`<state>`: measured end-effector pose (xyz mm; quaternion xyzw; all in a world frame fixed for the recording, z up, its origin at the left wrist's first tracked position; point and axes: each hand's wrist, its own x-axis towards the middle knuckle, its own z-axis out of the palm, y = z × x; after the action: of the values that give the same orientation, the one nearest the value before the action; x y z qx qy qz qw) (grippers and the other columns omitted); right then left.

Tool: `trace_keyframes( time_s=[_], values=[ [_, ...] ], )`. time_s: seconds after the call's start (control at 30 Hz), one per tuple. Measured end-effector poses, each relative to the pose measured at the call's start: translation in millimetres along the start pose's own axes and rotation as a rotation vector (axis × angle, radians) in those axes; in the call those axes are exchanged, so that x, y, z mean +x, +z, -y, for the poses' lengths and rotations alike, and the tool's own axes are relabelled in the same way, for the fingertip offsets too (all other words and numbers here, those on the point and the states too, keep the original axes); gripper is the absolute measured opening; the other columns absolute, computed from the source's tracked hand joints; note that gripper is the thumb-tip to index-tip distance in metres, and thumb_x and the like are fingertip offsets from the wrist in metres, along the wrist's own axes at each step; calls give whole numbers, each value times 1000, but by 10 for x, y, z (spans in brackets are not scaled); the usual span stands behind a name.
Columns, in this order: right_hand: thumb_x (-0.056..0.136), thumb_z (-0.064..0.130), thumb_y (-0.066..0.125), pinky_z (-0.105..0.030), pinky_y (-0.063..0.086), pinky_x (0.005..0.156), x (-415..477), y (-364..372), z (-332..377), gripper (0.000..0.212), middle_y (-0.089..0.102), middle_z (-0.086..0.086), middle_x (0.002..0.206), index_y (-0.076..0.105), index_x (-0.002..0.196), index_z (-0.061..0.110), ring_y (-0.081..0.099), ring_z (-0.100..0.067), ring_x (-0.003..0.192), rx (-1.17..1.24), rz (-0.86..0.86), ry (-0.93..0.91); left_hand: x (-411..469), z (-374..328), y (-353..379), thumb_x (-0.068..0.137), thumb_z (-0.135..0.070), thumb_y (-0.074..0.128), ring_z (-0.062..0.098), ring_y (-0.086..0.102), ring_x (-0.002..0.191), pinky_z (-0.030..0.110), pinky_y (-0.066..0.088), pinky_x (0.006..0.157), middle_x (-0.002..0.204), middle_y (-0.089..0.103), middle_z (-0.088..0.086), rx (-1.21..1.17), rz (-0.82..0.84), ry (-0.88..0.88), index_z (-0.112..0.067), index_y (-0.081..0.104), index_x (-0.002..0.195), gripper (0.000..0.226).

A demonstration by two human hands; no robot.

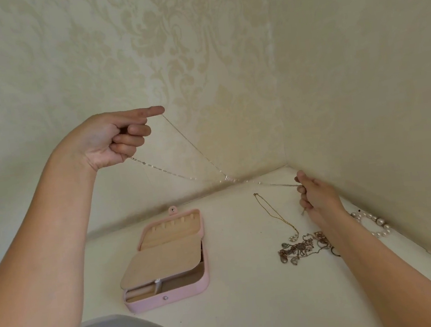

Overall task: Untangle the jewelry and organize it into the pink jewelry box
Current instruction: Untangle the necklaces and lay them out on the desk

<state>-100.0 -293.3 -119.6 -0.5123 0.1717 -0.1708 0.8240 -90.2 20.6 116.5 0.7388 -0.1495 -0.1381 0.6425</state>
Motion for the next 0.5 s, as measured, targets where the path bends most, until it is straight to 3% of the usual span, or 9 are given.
trace_keyframes(
  time_s=[0.27, 0.37, 0.5],
  values=[
    [92, 24, 58, -14, 23, 31, 16, -14, 42, 16, 42, 3, 62, 57, 81, 13, 27, -3, 30, 196, 2, 45, 306, 222, -211, 95, -5, 30, 4, 25, 31, 14, 17, 28, 48, 35, -10, -215, -184, 12, -13, 46, 133, 42],
    [91, 26, 58, -13, 22, 32, -44, 10, 105, 15, 48, 5, 59, 58, 82, 14, 26, -3, 32, 278, 116, 69, 383, 302, -240, 95, -5, 31, 4, 25, 31, 13, 16, 28, 49, 34, -10, -227, -160, -33, -14, 47, 131, 40],
    [89, 18, 60, -13, 27, 36, -154, 77, 178, 10, 60, 0, 70, 65, 90, 9, 29, -3, 38, 217, 242, 10, 431, 307, -231, 94, -9, 38, 4, 25, 33, 11, 14, 31, 51, 34, -9, -136, -82, -81, -14, 56, 123, 34]
  ],
)
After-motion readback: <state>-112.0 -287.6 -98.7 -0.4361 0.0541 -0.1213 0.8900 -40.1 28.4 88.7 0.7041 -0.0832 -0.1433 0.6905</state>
